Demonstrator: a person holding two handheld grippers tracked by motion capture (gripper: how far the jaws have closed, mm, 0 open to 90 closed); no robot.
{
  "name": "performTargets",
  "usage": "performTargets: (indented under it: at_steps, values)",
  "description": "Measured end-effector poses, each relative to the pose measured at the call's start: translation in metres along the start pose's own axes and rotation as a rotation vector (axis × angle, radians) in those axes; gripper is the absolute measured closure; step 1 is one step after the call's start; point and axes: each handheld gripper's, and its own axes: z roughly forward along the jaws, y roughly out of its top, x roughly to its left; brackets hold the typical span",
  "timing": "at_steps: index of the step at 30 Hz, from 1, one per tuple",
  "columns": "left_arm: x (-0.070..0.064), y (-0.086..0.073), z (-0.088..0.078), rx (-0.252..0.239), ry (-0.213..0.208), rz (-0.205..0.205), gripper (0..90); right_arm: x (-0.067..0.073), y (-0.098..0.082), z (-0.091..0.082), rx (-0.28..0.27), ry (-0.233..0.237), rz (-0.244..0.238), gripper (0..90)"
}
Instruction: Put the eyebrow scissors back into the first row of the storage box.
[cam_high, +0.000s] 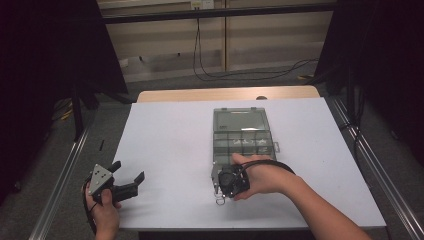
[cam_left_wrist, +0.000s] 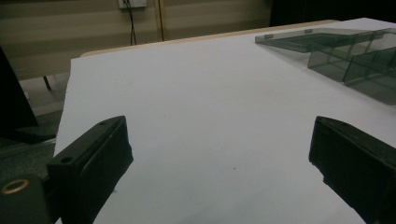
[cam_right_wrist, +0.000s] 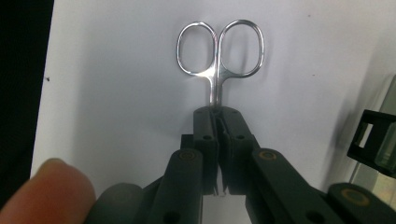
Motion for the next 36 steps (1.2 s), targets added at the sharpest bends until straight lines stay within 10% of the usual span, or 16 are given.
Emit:
performTargets:
  at_steps: [36]
  values:
    - [0.001, 0.0, -0.002, -0.001, 0.004, -0.004, 5.2, -0.017, -0.022, -0.038, -0.062, -0.06, 0.072, 86.5]
